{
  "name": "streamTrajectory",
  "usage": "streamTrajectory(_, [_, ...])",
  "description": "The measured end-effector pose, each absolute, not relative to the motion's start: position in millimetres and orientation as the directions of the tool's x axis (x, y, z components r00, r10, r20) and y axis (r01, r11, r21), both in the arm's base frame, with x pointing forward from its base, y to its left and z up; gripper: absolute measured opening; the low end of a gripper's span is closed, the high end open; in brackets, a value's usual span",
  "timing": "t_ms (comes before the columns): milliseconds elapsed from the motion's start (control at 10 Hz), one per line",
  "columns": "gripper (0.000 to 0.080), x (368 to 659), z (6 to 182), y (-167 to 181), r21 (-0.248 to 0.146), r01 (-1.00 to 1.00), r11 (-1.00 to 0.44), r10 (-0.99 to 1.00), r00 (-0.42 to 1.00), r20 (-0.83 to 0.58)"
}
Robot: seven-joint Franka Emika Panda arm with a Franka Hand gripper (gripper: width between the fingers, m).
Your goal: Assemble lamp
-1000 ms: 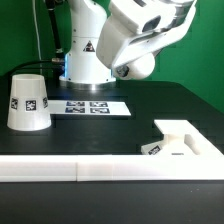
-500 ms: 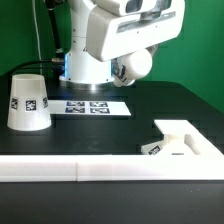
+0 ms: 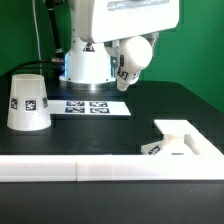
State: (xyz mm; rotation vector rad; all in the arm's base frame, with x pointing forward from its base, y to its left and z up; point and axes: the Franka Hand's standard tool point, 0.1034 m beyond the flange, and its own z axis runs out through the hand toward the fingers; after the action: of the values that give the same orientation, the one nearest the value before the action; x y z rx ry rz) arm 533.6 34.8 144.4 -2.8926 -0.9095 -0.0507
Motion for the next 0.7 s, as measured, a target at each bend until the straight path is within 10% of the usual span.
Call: streamTrajectory(700, [0.0578, 550.8, 148.4, 25.2, 0.000, 0.560, -0.828, 0.544, 0.804, 0.242])
